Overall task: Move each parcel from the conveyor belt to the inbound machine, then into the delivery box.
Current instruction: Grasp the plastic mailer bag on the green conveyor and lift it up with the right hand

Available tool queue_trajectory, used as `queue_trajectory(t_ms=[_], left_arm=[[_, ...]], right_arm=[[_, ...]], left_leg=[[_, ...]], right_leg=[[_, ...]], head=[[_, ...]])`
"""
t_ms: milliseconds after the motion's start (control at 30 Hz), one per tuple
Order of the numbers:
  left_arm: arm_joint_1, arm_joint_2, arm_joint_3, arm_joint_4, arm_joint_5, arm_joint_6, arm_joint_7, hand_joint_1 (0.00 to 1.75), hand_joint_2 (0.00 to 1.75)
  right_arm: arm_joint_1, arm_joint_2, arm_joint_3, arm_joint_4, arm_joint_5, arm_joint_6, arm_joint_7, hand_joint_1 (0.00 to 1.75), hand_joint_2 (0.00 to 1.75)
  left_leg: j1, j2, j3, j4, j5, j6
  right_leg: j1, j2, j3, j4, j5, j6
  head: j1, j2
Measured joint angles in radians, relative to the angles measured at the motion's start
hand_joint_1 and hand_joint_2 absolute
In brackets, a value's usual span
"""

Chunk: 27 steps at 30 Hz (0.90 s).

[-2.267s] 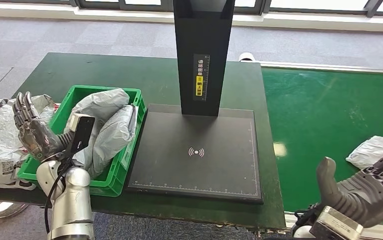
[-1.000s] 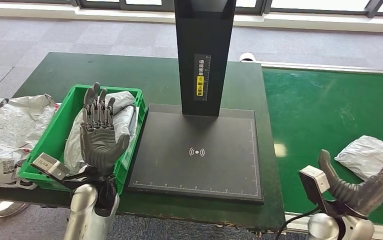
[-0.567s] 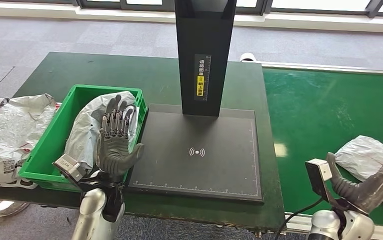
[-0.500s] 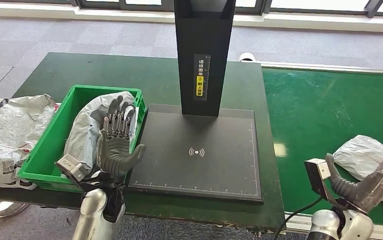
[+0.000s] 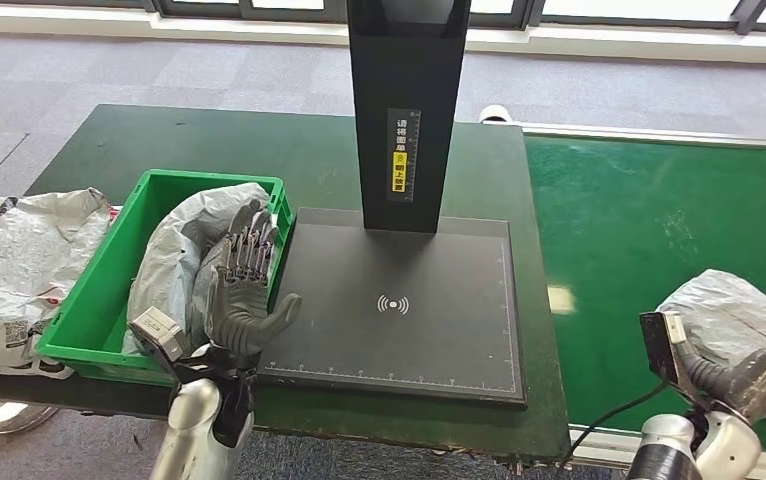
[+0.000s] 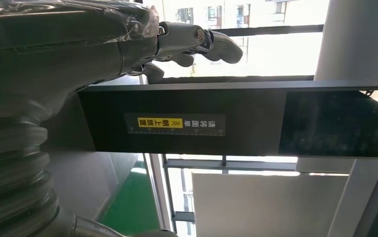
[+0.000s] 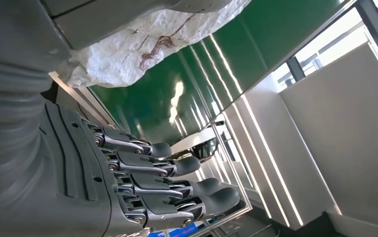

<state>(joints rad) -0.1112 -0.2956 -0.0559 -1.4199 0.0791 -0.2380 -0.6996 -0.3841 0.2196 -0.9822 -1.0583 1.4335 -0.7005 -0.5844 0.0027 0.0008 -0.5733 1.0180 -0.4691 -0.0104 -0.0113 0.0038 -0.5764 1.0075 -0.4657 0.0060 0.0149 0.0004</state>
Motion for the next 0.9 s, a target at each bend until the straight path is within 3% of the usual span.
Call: queue_trajectory(t_ms=[267, 467, 533, 633, 900], left_arm=[[-0.001, 0.0, -0.004, 0.011, 0.0, 0.001, 0.0, 0.0, 1.75], [-0.004, 0.0, -0.008, 0.02, -0.001, 0.002, 0.0, 0.0, 1.75], [-0.005, 0.0, -0.01, 0.025, -0.001, 0.002, 0.0, 0.0, 1.75], [-0.006, 0.0, -0.014, 0.031, -0.005, 0.002, 0.0, 0.0, 1.75], [-0.008, 0.0, -0.016, 0.04, -0.014, 0.012, 0.0, 0.0, 1.75]], right_arm=[[-0.007, -0.012, -0.011, 0.033, 0.006, 0.0, 0.021, 0.0, 1.75], [-0.006, -0.024, -0.011, 0.053, 0.039, 0.0, 0.097, 0.0, 1.75], [-0.006, -0.033, -0.01, 0.063, 0.069, 0.0, 0.16, 0.0, 1.75], [-0.005, -0.066, 0.004, 0.104, 0.112, 0.0, 0.318, 0.0, 1.75], [-0.007, -0.216, 0.147, 0.307, 0.138, 0.0, 0.679, 0.0, 1.75]], left_leg=[[0.0, 0.0, 0.0, 0.0, 0.0, 0.0], [0.0, 0.0, 0.0, 0.0, 0.0, 0.0], [0.0, 0.0, 0.0, 0.0, 0.0, 0.0], [0.0, 0.0, 0.0, 0.0, 0.0, 0.0], [0.0, 0.0, 0.0, 0.0, 0.0, 0.0]], right_leg=[[0.0, 0.0, 0.0, 0.0, 0.0, 0.0], [0.0, 0.0, 0.0, 0.0, 0.0, 0.0], [0.0, 0.0, 0.0, 0.0, 0.0, 0.0], [0.0, 0.0, 0.0, 0.0, 0.0, 0.0], [-0.001, 0.0, 0.001, 0.0, 0.0, 0.0]], head=[[0.0, 0.0], [0.0, 0.0], [0.0, 0.0], [0.0, 0.0], [0.0, 0.0]])
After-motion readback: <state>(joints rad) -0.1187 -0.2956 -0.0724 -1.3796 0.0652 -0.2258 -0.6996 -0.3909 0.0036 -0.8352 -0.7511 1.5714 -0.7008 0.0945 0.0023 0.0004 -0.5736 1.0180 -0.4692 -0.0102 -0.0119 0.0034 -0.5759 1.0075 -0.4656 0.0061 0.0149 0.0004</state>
